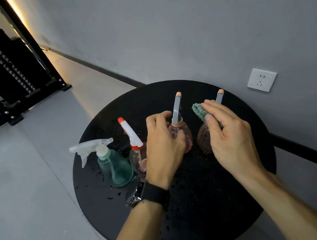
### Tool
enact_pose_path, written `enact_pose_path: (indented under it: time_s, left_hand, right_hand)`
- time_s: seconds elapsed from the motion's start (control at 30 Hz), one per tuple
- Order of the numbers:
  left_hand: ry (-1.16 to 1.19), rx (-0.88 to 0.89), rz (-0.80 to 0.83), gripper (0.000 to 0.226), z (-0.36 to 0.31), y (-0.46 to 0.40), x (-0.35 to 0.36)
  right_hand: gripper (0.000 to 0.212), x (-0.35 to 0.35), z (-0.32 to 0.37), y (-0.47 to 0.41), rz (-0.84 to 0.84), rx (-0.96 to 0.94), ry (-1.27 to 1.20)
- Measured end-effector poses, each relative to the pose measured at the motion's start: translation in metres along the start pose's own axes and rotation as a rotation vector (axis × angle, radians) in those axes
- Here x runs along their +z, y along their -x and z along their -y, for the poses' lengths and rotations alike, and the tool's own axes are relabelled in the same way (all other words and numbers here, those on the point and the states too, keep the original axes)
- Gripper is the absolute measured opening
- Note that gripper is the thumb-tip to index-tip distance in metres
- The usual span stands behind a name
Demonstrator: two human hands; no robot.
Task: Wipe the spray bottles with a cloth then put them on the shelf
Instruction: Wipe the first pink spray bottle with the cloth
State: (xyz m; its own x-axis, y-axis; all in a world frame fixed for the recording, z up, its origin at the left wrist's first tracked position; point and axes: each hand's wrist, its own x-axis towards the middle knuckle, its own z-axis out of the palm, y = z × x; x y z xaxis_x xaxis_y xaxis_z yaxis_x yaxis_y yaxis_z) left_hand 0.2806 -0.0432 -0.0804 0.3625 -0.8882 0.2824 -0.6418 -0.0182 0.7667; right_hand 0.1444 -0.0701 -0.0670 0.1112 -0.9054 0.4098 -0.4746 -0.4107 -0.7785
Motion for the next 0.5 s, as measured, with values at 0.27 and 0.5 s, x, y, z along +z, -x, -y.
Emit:
enact_pose_path:
  time_s: [0.27, 0.5]
  left_hand:
    - [0.084, -0.188, 0.125, 0.068, 0.028, -0.034, 0.044]
    - [0.169, -0.225, 0.131, 0.026, 0.039, -0.039, 0.053]
  right_hand:
    - [0.033, -0.001, -0.006, -0.001, 0.005, 0.024, -0.015]
    - [0.033, -0.001, -0.008, -0.002, 0.009, 0.031, -0.013]
